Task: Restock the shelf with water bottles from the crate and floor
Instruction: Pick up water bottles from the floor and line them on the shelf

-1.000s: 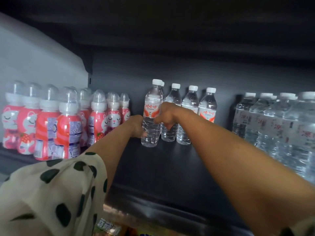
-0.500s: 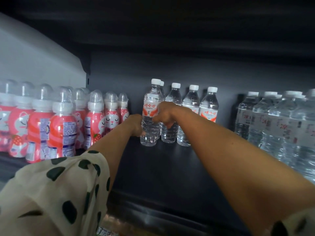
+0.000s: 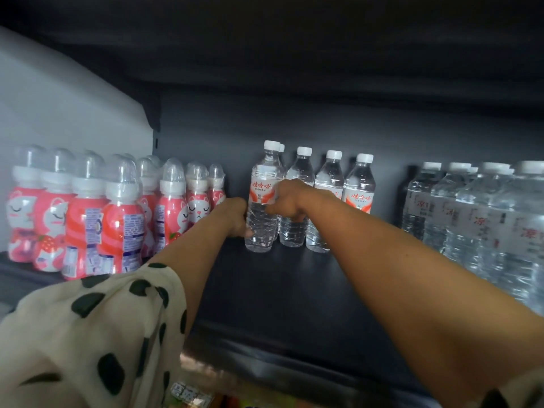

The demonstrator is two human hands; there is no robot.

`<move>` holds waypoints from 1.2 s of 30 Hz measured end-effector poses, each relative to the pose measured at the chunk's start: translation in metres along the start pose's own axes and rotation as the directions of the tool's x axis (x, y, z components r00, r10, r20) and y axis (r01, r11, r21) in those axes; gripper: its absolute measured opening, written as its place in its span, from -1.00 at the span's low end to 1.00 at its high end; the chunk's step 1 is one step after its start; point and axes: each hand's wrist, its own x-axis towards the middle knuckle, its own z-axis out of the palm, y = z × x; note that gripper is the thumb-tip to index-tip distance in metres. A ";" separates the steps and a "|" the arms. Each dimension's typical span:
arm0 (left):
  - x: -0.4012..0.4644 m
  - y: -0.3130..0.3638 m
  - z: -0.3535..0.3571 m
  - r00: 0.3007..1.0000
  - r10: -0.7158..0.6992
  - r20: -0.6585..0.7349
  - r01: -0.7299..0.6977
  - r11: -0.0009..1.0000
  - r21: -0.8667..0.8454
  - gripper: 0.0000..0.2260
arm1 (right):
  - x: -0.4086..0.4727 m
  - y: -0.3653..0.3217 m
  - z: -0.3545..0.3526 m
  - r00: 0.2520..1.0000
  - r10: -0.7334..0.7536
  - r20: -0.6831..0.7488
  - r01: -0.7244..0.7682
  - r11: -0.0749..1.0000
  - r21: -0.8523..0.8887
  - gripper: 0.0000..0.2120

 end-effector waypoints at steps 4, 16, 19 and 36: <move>-0.033 0.009 -0.015 1.000 0.004 -0.006 -0.003 0.995 0.104 -0.67 | -0.038 -0.005 -0.009 1.000 0.001 -0.008 -0.002 0.993 -0.116 -0.58; -0.174 0.053 -0.048 0.990 0.138 0.038 -0.141 0.904 0.404 -0.72 | -0.208 -0.027 -0.021 0.999 0.014 -0.044 -0.030 0.919 -0.392 -0.57; -0.218 0.072 -0.052 0.985 0.168 0.034 -0.168 0.906 0.389 -0.85 | -0.256 -0.032 -0.026 0.997 0.012 -0.076 -0.040 0.926 -0.376 -0.53; -0.514 0.120 0.136 0.938 0.172 0.302 -0.230 0.959 0.166 -0.72 | -0.569 0.007 0.152 0.981 0.041 0.188 0.003 0.975 -0.224 -0.61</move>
